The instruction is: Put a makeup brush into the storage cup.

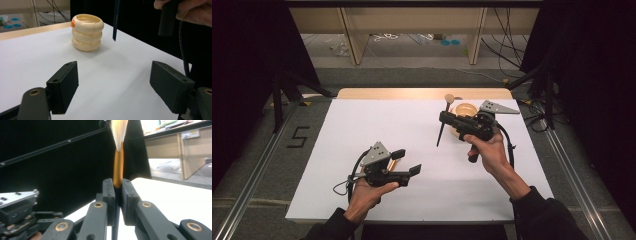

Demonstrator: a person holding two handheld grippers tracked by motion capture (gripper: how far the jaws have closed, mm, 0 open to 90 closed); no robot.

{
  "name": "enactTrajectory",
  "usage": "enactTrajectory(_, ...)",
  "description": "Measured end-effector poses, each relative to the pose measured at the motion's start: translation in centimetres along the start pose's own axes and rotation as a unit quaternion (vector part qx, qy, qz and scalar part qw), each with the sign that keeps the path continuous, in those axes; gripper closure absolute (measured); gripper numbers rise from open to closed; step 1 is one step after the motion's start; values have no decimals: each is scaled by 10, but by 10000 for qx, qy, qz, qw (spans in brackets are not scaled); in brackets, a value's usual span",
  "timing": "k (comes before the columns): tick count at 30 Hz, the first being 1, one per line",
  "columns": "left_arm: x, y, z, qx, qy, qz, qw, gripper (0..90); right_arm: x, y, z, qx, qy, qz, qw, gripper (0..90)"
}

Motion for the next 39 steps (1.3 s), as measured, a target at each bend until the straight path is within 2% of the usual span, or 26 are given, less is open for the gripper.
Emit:
enactTrajectory(8, 1, 3, -10, 227, -43, 22, 9997, 225, -25, 2, 4, -10, 240, -393, 9989, 833)
enactTrajectory(9, 1, 4, -11, 255, -61, 18, 9997, 224, -27, 2, 5, -15, 208, -445, 9988, 833)
enactTrajectory(17, 3, 5, -19, 378, -14, 91, 9992, 222, -49, 6, 11, 32, 386, -754, 9964, 833)
enactTrajectory(21, 4, 5, -23, 457, -77, 135, 9988, 219, -59, 7, 14, 8, 383, -873, 9954, 833)
enactTrajectory(22, 4, 5, -23, 462, -85, 128, 9988, 219, -61, 6, 15, -67, 344, -876, 9955, 833)
enactTrajectory(23, 4, 5, -24, 463, -80, 127, 9988, 219, -63, 7, 14, 26, 325, -918, 9952, 833)
enactTrajectory(26, 4, 5, -25, 465, -39, 113, 9988, 219, -69, 5, 17, -63, 353, -1012, 9942, 833)
enactTrajectory(28, 4, 5, -26, 476, -44, 110, 9988, 219, -73, 6, 19, 10, 413, -1088, 9932, 833)
enactTrajectory(29, 4, 4, -26, 464, -33, 75, 9989, 219, -74, 5, 20, -78, 445, -1109, 9928, 833)
enactTrajectory(30, 4, 5, -26, 460, -22, 76, 9989, 219, -75, 6, 21, -1, 454, -1154, 9923, 833)
enactTrajectory(33, 4, 4, -27, 452, 2, 53, 9990, 219, -81, 5, 25, -80, 486, -1237, 9911, 833)
enactTrajectory(37, 3, 5, -28, 496, 15, 63, 9987, 219, -89, 4, 30, -118, 598, -1407, 9882, 833)
enactTrajectory(39, 4, 4, -28, 498, 22, 63, 9987, 219, -93, 3, 33, -140, 572, -1457, 9876, 833)
Point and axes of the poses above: each handheld gripper's, and its own axes: y roughly backward along the jaws, z roughly out of its top, x roughly to its left, the point moved 5 cm from there along -y, roughly forward along the jaws, and after that the axes turned 12 degrees about -z, right-handed, at the moved point
